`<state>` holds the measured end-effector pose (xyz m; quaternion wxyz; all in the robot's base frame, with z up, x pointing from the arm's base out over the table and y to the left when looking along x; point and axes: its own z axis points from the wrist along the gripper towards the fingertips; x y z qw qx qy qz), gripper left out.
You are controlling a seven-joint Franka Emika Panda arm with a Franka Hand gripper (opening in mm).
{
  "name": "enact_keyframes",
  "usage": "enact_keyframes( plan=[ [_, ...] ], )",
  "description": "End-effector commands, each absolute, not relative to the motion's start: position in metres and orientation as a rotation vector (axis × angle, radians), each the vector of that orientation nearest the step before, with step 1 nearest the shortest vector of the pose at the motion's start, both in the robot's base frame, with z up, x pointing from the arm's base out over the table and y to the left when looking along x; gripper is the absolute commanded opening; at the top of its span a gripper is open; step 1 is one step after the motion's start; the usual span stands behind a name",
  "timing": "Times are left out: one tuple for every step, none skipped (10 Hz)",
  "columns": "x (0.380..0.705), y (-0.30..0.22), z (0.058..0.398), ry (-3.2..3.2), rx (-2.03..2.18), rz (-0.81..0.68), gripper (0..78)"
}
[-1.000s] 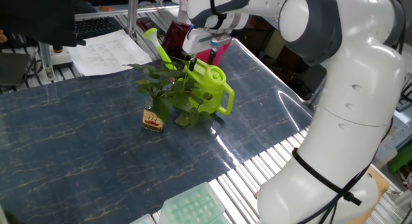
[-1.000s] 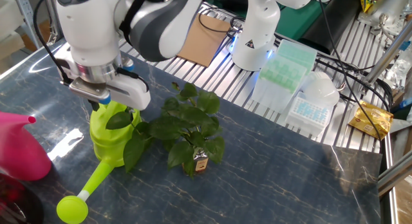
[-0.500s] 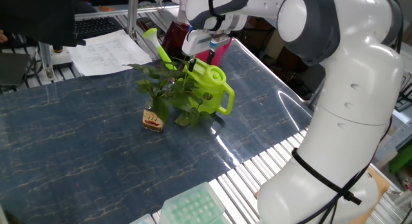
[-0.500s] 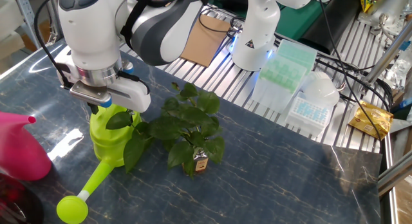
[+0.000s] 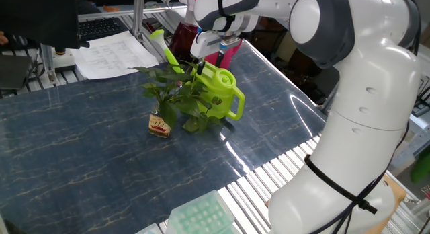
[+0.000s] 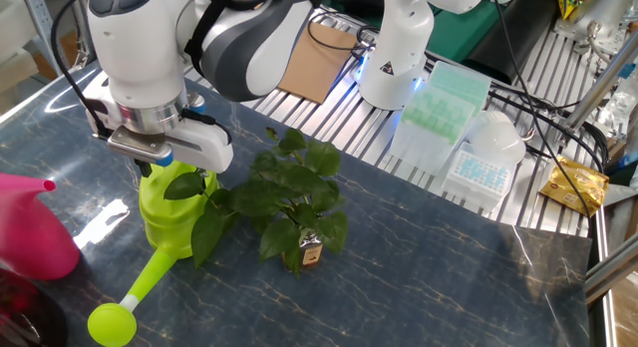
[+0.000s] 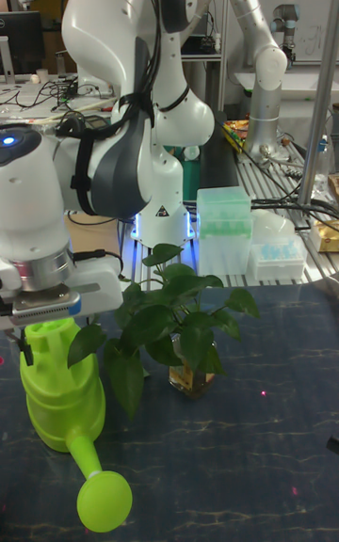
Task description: Water the plant
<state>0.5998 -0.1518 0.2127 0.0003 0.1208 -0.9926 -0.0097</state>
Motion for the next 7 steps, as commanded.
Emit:
enact_keyframes(
  plan=[
    [0.6014, -0.1553, 0.2137, -3.125, 0.380, -0.034, 77.4],
    [0.6014, -0.1553, 0.2137, -3.126, 0.380, -0.034, 77.4],
    [0.6014, -0.1553, 0.2137, -3.126, 0.380, -0.032, 77.4],
    [0.6014, -0.1553, 0.2137, -3.125, 0.380, -0.029, 77.4],
    [0.6014, -0.1553, 0.2137, -3.125, 0.380, -0.027, 77.4],
    [0.6014, -0.1553, 0.2137, -3.125, 0.380, -0.027, 1.2],
    [0.6014, -0.1553, 0.2137, -3.125, 0.380, -0.027, 1.2]
  ],
)
